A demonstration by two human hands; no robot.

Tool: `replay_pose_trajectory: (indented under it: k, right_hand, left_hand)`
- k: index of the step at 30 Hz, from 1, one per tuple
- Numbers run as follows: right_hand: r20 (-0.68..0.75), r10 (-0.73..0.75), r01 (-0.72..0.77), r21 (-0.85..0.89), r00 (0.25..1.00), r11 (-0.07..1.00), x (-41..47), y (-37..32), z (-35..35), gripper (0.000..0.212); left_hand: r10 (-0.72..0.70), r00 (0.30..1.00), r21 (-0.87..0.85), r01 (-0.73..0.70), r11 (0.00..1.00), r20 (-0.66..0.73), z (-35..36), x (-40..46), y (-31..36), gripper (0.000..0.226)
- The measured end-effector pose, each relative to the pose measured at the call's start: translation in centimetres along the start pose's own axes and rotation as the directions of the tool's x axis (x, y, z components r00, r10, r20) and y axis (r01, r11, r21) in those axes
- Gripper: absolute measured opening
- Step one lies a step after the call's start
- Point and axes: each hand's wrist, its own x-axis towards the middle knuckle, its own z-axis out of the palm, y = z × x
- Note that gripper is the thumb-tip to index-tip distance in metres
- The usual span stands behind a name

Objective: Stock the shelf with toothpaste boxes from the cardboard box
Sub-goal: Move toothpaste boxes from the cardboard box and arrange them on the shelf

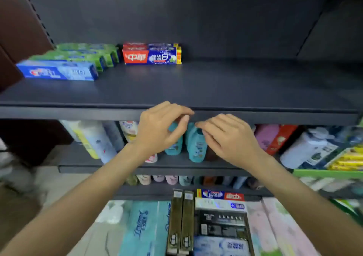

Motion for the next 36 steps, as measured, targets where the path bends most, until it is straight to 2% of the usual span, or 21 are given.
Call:
replay_pose_trajectory:
  k: [3,5,7,9,11,12,14,16,20,24,26,29,31,36]
  right_hand:
    - [0.18,0.013,-0.032,0.103,0.984,0.994,-7.7,-1.6,0.0,0.021]
    - [0.355,0.079,-0.142,0.154,0.931,0.978,-12.7,-2.5,0.7,0.027]
    - [0.536,0.134,-0.264,0.174,0.833,0.949,-17.3,-3.2,1.6,0.035]
    - [0.704,0.173,-0.388,0.157,0.689,0.908,-21.2,-3.5,2.9,0.043]
    - [0.825,0.192,-0.487,0.112,0.532,0.866,-24.2,-3.5,4.5,0.051]
    - [0.853,0.198,-0.506,0.088,0.482,0.858,-25.3,-3.4,5.4,0.053]
    - [0.882,0.215,-0.526,0.043,0.42,0.849,-26.8,-3.3,7.3,0.055]
    - [0.894,0.235,-0.538,0.008,0.381,0.843,-27.6,-3.3,9.3,0.057]
    - [0.905,0.281,-0.552,-0.064,0.319,0.831,-28.6,-4.0,13.7,0.067]
    - [0.916,0.321,-0.563,-0.137,0.242,0.815,-28.9,-4.6,16.6,0.073]
    - [0.886,0.373,-0.551,-0.172,0.277,0.817,-29.1,-4.8,17.2,0.066]
    - [0.823,0.409,-0.497,-0.184,0.394,0.848,-29.6,-4.9,17.4,0.059]
    - [0.807,0.403,-0.464,-0.185,0.431,0.866,-29.4,-5.1,17.1,0.057]
    - [0.717,0.454,-0.56,-0.108,0.529,0.822,-28.7,-6.0,14.1,0.054]
  left_hand:
    - [-0.148,0.975,-0.048,0.158,0.986,0.165,3.2,-6.1,3.6,0.024]
    - [-0.342,0.877,-0.026,0.372,0.928,0.337,5.9,-10.4,5.7,0.026]
    - [-0.525,0.68,0.054,0.584,0.81,0.512,8.7,-14.4,7.1,0.032]
    - [-0.649,0.443,0.213,0.7,0.681,0.618,11.1,-17.8,7.9,0.049]
    - [-0.762,0.244,0.353,0.774,0.526,0.6,12.7,-20.7,8.2,0.062]
    - [-0.81,0.164,0.396,0.806,0.439,0.564,13.2,-22.0,8.2,0.066]
    - [-0.874,0.055,0.435,0.851,0.294,0.483,13.8,-24.5,8.2,0.072]
    - [-0.901,0.008,0.463,0.855,0.231,0.435,14.2,-26.5,8.1,0.078]
    - [-0.898,-0.064,0.548,0.811,0.207,0.434,15.4,-29.1,7.9,0.101]
    - [-0.886,-0.075,0.57,0.79,0.227,0.457,16.9,-30.5,8.1,0.115]
    - [-0.892,-0.062,0.552,0.804,0.222,0.448,17.3,-31.0,8.2,0.115]
    - [-0.893,-0.038,0.554,0.795,0.246,0.449,17.3,-31.2,8.1,0.113]
    - [-0.891,-0.039,0.554,0.795,0.246,0.452,16.9,-31.2,7.7,0.113]
    - [-0.871,-0.045,0.531,0.807,0.257,0.49,16.2,-31.1,7.5,0.114]
